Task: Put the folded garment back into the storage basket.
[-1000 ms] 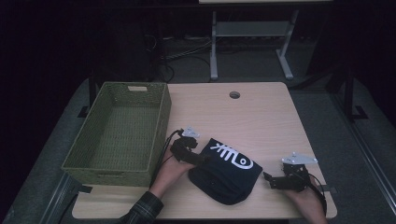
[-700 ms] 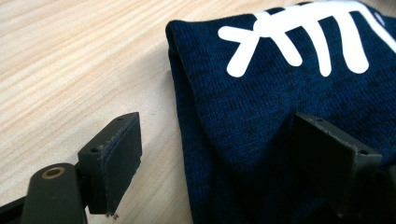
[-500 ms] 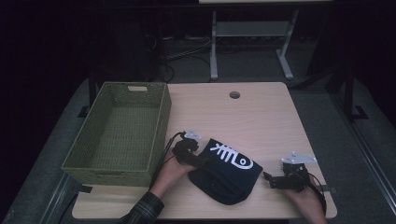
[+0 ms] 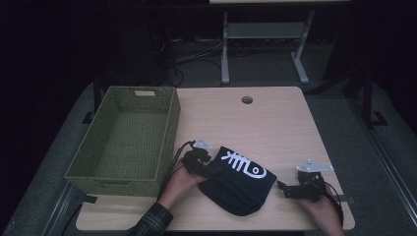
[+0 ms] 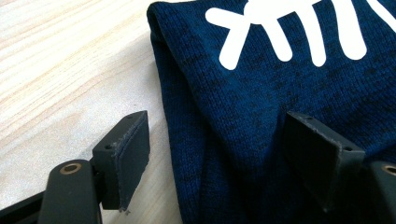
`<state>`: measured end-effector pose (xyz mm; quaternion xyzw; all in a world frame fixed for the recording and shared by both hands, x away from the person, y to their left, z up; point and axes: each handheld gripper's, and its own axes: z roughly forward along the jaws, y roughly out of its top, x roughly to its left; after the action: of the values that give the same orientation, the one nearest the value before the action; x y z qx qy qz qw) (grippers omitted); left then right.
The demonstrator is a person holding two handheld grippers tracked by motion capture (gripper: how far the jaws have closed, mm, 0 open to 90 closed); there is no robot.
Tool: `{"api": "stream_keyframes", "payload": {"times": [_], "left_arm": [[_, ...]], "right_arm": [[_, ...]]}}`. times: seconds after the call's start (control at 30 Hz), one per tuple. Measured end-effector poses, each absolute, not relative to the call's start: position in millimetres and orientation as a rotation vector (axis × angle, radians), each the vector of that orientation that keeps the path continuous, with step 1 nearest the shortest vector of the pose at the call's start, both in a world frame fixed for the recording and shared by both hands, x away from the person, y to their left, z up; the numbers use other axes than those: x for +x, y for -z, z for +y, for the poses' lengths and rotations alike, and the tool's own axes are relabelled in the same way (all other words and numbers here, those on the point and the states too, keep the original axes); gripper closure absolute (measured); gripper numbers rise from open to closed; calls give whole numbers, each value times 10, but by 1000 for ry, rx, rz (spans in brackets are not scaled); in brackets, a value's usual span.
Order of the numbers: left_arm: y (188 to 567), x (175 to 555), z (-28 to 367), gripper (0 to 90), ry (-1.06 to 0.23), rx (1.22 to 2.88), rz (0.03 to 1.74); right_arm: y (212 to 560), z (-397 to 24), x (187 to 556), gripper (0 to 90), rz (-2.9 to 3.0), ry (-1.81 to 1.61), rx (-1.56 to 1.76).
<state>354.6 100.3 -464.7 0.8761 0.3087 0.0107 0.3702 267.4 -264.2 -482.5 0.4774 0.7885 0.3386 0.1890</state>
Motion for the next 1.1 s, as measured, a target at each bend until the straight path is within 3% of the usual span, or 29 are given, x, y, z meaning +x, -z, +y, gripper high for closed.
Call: {"api": "stream_keyframes", "payload": {"times": [0.2, 0.73, 1.1], "left_arm": [[4644, 3549, 1016, 404, 47, 2232, 774], [4632, 3595, 1014, 694, 175, 2236, 788], [4536, 3563, 988, 760, 136, 2245, 790]], "right_arm": [[4824, -2643, 2675, 84, 2215, -952, 1346], [4824, -2641, 2679, 85, 2213, -951, 1350], [4824, -2643, 2680, 84, 2208, -948, 1357]]}}
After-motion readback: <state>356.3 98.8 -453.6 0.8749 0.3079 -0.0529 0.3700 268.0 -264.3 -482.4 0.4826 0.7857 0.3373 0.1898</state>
